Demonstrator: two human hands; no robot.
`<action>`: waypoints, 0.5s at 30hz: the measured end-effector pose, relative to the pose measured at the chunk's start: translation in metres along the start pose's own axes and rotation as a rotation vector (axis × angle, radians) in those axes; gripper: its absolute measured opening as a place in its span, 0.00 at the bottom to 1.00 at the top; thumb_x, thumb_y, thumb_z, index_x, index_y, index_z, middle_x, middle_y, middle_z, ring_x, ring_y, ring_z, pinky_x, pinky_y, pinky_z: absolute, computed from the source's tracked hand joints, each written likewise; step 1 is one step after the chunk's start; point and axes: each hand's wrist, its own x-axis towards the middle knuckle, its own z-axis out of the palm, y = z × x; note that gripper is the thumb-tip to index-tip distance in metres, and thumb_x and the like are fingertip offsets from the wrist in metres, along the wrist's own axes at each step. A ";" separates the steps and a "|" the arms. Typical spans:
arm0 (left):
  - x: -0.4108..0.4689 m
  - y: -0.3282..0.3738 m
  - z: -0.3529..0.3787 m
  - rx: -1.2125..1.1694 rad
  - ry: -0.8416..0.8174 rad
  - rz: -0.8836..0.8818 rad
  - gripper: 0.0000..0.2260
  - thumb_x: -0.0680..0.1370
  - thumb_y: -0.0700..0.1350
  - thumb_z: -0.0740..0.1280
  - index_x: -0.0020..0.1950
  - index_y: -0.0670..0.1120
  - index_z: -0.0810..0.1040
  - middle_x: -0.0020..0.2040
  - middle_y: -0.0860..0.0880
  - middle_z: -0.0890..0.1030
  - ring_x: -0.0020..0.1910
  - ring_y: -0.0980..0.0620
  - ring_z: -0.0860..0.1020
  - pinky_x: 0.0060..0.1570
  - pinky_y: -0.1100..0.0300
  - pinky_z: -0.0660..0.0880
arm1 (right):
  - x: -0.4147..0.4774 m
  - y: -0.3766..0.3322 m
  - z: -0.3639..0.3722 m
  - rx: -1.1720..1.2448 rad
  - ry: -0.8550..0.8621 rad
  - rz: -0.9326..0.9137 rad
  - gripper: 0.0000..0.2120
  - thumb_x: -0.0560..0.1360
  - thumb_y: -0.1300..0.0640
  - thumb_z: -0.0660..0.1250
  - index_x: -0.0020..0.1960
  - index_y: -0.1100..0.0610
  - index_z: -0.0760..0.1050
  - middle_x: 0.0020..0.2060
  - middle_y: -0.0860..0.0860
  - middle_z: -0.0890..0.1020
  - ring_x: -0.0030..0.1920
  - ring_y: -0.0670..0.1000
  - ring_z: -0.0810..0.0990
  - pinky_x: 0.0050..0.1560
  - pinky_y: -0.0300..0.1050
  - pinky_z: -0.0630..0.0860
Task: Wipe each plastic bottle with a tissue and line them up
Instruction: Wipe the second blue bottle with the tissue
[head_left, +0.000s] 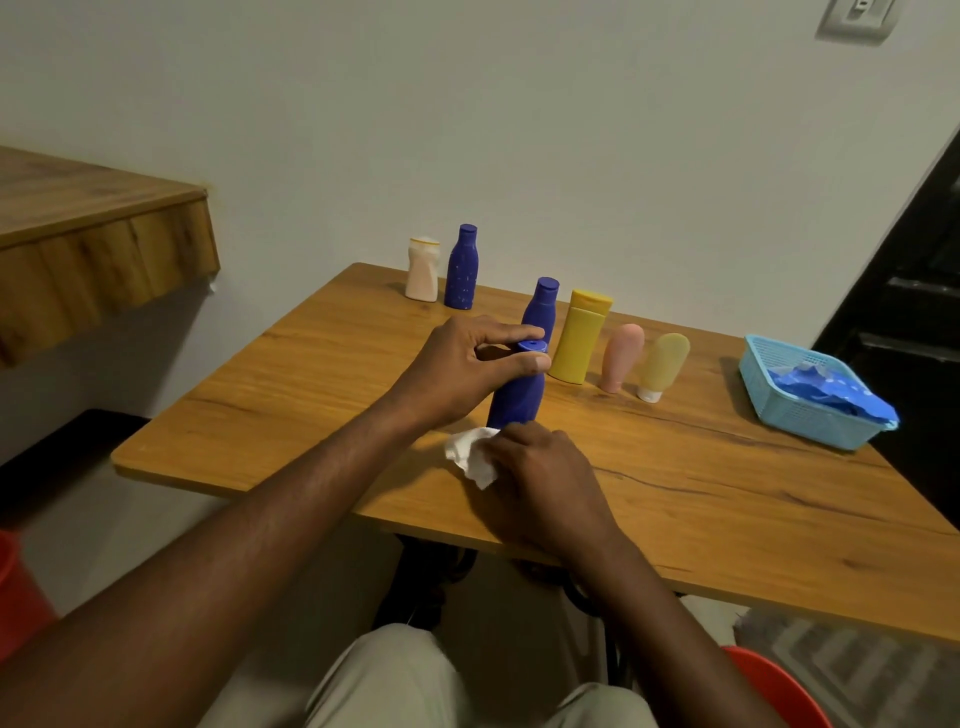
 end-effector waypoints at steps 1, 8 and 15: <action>0.000 0.000 0.000 -0.001 -0.001 0.002 0.18 0.77 0.48 0.75 0.67 0.48 0.82 0.63 0.53 0.82 0.61 0.59 0.81 0.59 0.60 0.80 | 0.003 -0.004 0.002 -0.023 0.005 -0.005 0.15 0.75 0.50 0.71 0.59 0.53 0.81 0.52 0.51 0.83 0.48 0.52 0.79 0.46 0.48 0.72; 0.001 -0.001 -0.001 0.001 -0.006 -0.017 0.19 0.77 0.49 0.75 0.67 0.48 0.82 0.63 0.53 0.83 0.61 0.57 0.81 0.62 0.53 0.80 | -0.012 0.013 -0.004 -0.017 0.024 0.180 0.17 0.75 0.49 0.71 0.61 0.53 0.80 0.54 0.50 0.82 0.52 0.50 0.77 0.52 0.46 0.73; 0.000 -0.002 0.002 0.030 0.019 0.004 0.19 0.77 0.50 0.74 0.67 0.47 0.82 0.63 0.52 0.83 0.61 0.58 0.80 0.60 0.61 0.78 | -0.001 0.017 -0.017 0.034 0.101 0.104 0.17 0.70 0.51 0.72 0.56 0.58 0.80 0.49 0.54 0.83 0.48 0.55 0.80 0.44 0.45 0.74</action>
